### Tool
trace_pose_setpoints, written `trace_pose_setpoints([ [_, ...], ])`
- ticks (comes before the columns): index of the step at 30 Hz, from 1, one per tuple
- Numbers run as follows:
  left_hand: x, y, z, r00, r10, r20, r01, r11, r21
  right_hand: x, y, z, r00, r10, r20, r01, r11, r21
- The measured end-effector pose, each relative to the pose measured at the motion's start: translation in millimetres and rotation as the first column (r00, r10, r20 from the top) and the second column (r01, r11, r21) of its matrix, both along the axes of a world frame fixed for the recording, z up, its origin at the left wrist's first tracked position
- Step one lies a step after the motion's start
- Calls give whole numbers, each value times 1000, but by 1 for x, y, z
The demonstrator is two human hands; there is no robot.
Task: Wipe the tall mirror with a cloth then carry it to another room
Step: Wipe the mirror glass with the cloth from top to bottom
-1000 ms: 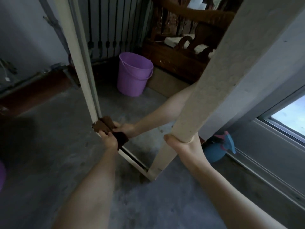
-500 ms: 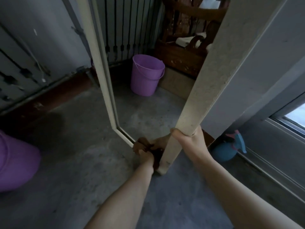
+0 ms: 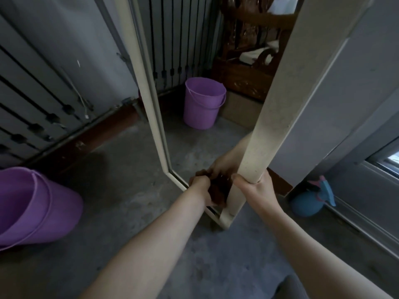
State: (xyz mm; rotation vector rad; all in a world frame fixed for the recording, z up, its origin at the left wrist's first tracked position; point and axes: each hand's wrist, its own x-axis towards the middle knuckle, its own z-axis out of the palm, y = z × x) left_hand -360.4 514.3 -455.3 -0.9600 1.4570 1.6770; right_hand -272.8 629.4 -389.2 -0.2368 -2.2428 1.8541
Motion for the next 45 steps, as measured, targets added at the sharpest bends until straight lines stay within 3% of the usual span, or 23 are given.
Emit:
trace_pose_setpoints([
  [2, -5, 1, 16, 999, 25, 47, -29, 996, 81, 0, 1, -4, 1000, -20, 7, 20, 1000, -11],
  [5, -16, -6, 25, 997, 18, 74, -25, 995, 93, 3, 3, -14, 990, -34, 137, 48, 994, -99],
  [9, -23, -11, 63, 994, -6, 112, -6, 994, 112, 4, 5, -3, 961, -55, 270, 79, 994, -77],
  [14, -25, -14, 127, 994, -40, 99, 6, 949, 316, 8, 9, 27, 878, -20, 478, 24, 1000, -3],
  [20, -13, -48, 205, 973, 223, 50, -228, 923, 310, 24, 22, 97, 788, -56, 614, -48, 987, 152],
  [24, 8, -65, 261, 953, 304, 12, -287, 886, 364, 46, 31, 150, 718, -47, 694, -157, 961, 228],
  [27, 25, -66, 312, 951, 310, 14, -288, 862, 418, 62, 37, 192, 695, 8, 719, -255, 938, 236],
  [32, 53, -60, 389, 960, 280, -4, -254, 877, 408, 69, 34, 251, 739, 13, 673, -213, 953, 216],
  [36, 81, -64, 442, 954, 297, -23, -259, 866, 428, 81, 24, 301, 720, 65, 691, -72, 997, -20],
  [38, 96, -71, 462, 948, 317, -27, -276, 861, 427, 86, 14, 325, 694, 113, 711, -81, 994, -79],
  [45, 145, -111, 506, 915, 369, -160, -335, 919, 206, 86, -21, 394, 713, 211, 669, -172, 977, -125],
])
